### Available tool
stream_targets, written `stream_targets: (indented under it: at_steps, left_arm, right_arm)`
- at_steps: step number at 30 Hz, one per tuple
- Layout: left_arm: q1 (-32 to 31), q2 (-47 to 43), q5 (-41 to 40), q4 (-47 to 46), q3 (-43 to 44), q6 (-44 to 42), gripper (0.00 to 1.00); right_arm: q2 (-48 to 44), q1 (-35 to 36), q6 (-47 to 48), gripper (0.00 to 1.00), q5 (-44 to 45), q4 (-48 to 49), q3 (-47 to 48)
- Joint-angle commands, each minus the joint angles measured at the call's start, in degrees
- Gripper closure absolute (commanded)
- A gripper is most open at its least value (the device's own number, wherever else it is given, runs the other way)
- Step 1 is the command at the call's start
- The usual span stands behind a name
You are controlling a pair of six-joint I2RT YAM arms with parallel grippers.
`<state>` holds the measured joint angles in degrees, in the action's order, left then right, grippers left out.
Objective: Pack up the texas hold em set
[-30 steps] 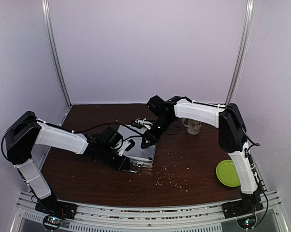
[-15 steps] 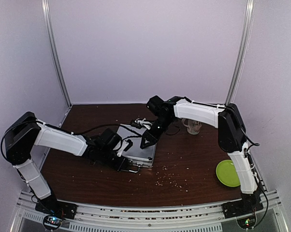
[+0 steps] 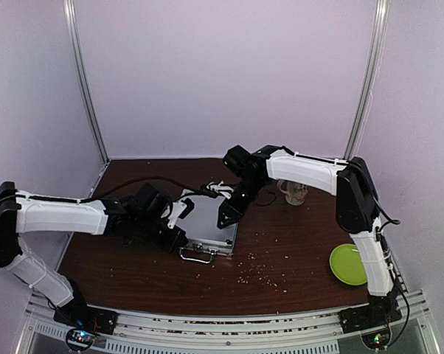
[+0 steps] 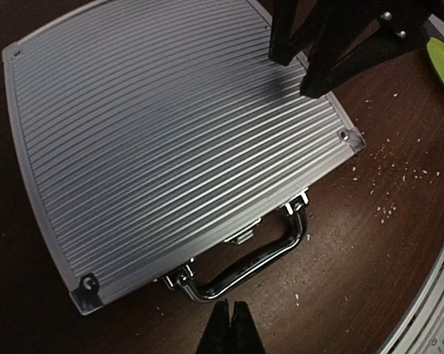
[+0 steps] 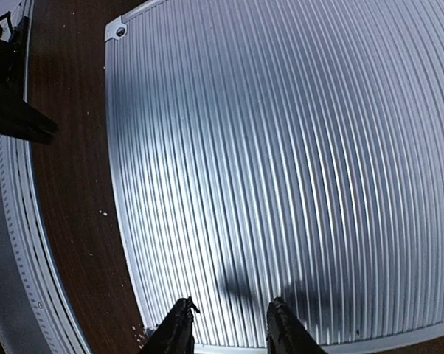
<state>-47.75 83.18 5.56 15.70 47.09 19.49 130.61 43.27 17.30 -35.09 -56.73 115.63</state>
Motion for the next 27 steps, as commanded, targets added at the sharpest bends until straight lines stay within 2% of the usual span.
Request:
stream_targets:
  at_steps: [1, 6, 9, 13, 15, 18, 19, 20, 22, 25, 27]
  left_arm:
    - [-0.1, -8.9, -5.5, 12.3, 2.8, -5.3, 0.98]
    - [2.9, -11.5, -12.7, 21.8, 13.3, -8.1, 0.82]
    - [5.9, -11.5, -14.8, 24.3, 18.4, -10.5, 0.74]
    - [10.1, -10.8, -19.6, 24.6, 24.2, -12.2, 0.46]
    - [12.2, -10.5, -21.3, 24.3, 26.0, -12.1, 0.35]
    - [14.1, -11.9, -21.9, 20.3, 25.0, -13.2, 0.26]
    - [14.2, -13.3, -22.6, 17.8, 23.7, -14.3, 0.21]
    - [14.3, -14.2, -24.2, 15.7, 22.2, -15.0, 0.11]
    - [15.0, -15.1, -28.0, 12.5, 20.2, -15.4, 0.03]
    - [18.1, -14.4, -28.7, 12.9, 19.9, -14.0, 0.02]
    - [19.6, -13.9, -29.8, 13.1, 20.0, -13.4, 0.02]
  right_arm:
    - [-9.2, -1.1, 1.1, 0.65, 6.6, -4.0, -3.3]
    - [-19.5, -4.6, 2.2, 0.65, 10.2, -3.6, -7.1]
    - [-27.4, -7.1, 2.9, 0.64, 13.5, -0.7, -12.0]
    - [-37.2, -11.1, 2.8, 0.59, 16.4, 2.7, -17.9]
    - [-42.4, -13.7, 0.4, 0.45, 17.8, 6.8, -22.3]
    - [-50.8, -18.9, -1.6, 0.23, 19.6, 13.9, -30.5]
    - [-53.7, -20.4, -2.1, 0.14, 20.8, 16.9, -33.6]
    - [-56.7, -22.0, -2.4, 0.01, 21.8, 19.9, -36.5]
    - [-63.4, -25.7, -4.5, 0.0, 22.4, 26.3, -44.0]
    - [-70.4, -31.9, -9.8, 0.0, 21.8, 33.3, -52.2]
    - [-72.1, -33.9, -13.1, 0.0, 24.7, 35.7, -55.3]
